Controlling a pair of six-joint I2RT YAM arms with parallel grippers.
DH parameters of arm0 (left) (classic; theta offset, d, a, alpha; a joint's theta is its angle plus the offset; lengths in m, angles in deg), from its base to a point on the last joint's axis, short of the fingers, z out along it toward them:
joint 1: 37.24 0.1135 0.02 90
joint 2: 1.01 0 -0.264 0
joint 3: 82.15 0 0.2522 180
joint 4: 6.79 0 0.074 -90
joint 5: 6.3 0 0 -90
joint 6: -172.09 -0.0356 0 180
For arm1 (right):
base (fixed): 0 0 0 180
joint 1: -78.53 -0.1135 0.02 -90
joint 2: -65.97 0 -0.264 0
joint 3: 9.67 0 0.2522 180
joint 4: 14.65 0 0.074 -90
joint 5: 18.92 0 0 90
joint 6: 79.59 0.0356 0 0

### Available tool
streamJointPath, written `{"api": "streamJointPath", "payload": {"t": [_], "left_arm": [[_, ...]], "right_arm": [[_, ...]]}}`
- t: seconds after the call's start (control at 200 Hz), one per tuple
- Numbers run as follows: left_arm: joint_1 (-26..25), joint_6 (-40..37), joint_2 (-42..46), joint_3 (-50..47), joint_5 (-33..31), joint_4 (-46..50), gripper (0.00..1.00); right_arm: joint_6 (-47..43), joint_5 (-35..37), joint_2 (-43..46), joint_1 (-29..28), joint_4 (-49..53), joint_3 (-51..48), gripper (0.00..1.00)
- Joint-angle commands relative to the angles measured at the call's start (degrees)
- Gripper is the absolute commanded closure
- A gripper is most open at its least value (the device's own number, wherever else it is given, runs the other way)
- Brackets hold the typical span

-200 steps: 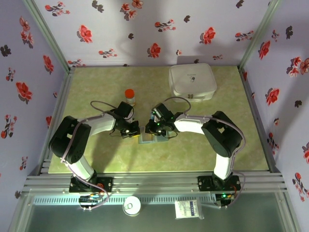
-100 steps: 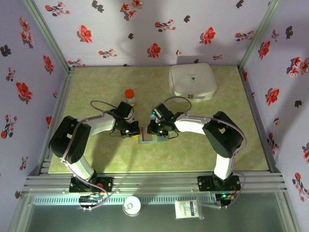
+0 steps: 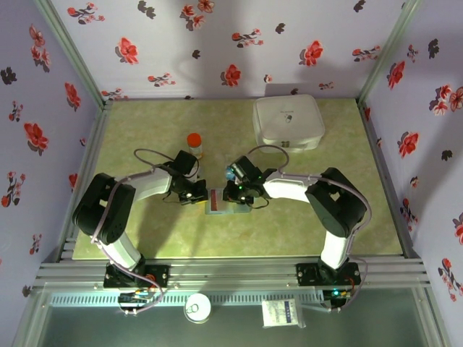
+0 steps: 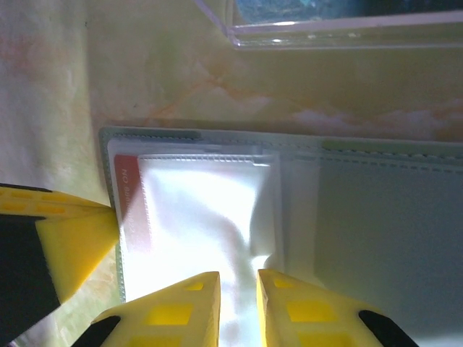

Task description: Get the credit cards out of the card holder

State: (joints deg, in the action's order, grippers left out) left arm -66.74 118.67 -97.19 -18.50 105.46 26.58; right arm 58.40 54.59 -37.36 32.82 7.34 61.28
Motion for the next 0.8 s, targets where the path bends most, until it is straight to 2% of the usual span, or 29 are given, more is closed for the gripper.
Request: {"api": "streamJointPath", "payload": {"t": [0.0,0.425,0.6,0.795], "left_arm": [[0.58,-1.78,-1.18,1.27,-1.34,2.44,1.00],[0.71,0.84,4.52,1.57,0.75,1.77,1.00],[0.41,3.97,6.67,0.80,4.18,-1.13,0.92],[-0.88,7.32,6.08,-0.65,7.24,-5.92,0.77]], "right_arm": [[-0.79,1.07,1.50,0.55,0.93,-1.02,0.79],[0.83,-0.42,0.90,1.16,-2.81,-3.30,0.83],[1.28,-0.85,0.92,1.42,-3.94,-4.21,0.83],[1.50,-1.17,1.08,1.59,-4.41,-4.54,0.83]]}}
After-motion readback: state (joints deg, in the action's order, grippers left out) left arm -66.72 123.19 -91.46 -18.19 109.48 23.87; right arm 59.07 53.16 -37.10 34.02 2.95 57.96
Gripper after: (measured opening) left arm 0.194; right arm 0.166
